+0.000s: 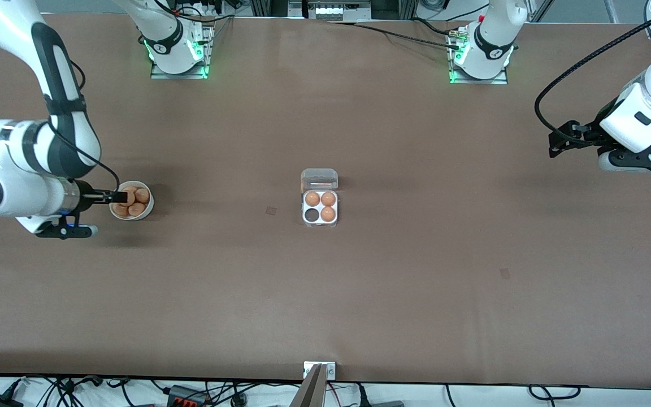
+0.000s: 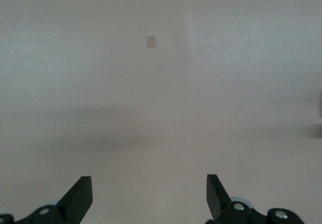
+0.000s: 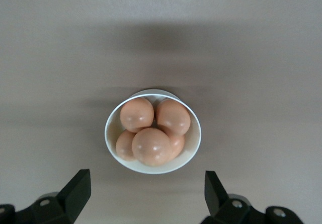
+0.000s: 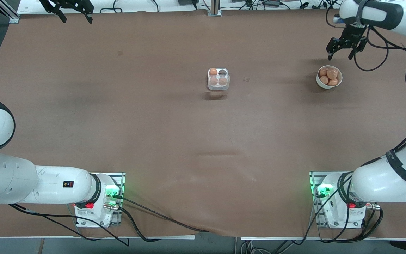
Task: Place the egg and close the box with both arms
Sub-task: 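Lower the right gripper into the bowl and grasp one brown egg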
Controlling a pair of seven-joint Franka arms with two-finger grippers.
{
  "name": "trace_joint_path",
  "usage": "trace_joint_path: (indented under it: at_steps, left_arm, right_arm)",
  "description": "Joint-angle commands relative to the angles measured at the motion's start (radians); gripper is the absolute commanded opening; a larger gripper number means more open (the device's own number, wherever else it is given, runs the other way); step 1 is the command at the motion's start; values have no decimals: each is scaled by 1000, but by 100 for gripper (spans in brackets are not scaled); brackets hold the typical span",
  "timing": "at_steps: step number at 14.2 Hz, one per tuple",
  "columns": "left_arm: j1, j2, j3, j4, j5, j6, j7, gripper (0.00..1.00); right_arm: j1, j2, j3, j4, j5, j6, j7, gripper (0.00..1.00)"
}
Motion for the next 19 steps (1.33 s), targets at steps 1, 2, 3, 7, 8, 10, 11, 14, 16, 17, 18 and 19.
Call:
trace_joint_path:
  at_steps: [1, 2, 3, 7, 8, 10, 11, 14, 16, 17, 18, 19]
  left_arm:
    - [-3, 11, 2, 27, -12, -11, 14, 100]
    - [-3, 11, 2, 27, -12, -11, 14, 100]
    - [-3, 11, 2, 27, -12, -11, 14, 100]
    - [-3, 11, 2, 27, -12, -11, 14, 100]
    - [-3, 11, 1, 27, -12, -11, 14, 100]
    - [-3, 11, 2, 27, -12, -11, 14, 100]
    - [-3, 11, 2, 27, -12, -11, 14, 100]
    - [-4, 11, 1, 27, -12, -11, 14, 100]
    - [-4, 11, 1, 29, -10, -9, 14, 100]
    - [-4, 11, 1, 29, -10, -9, 14, 100]
    - [-4, 11, 1, 29, -10, -9, 14, 100]
    - [-4, 11, 1, 29, -10, -9, 14, 100]
  right_arm:
    - [-4, 35, 8, 11, -15, 12, -20, 100]
    - [-4, 48, 8, 12, -15, 12, -20, 100]
    - [-2, 58, 8, 12, -15, 12, -20, 100]
    - [-1, 72, 8, 0, -17, -7, -29, 99]
    - [1, 76, 8, 1, -17, -23, -39, 97]
    - [1, 85, 8, 0, -17, -30, -46, 93]
    - [0, 93, 8, 1, -17, -29, -46, 92]
    - [-4, 96, 8, 7, -17, -29, -46, 82]
    - [-4, 96, 8, 9, -17, -29, -46, 74]
    - [-4, 96, 8, 9, -17, -29, -46, 67]
    - [-4, 98, 8, 10, -17, -27, -48, 63]
    - [-4, 98, 8, 11, -17, -27, -48, 59]
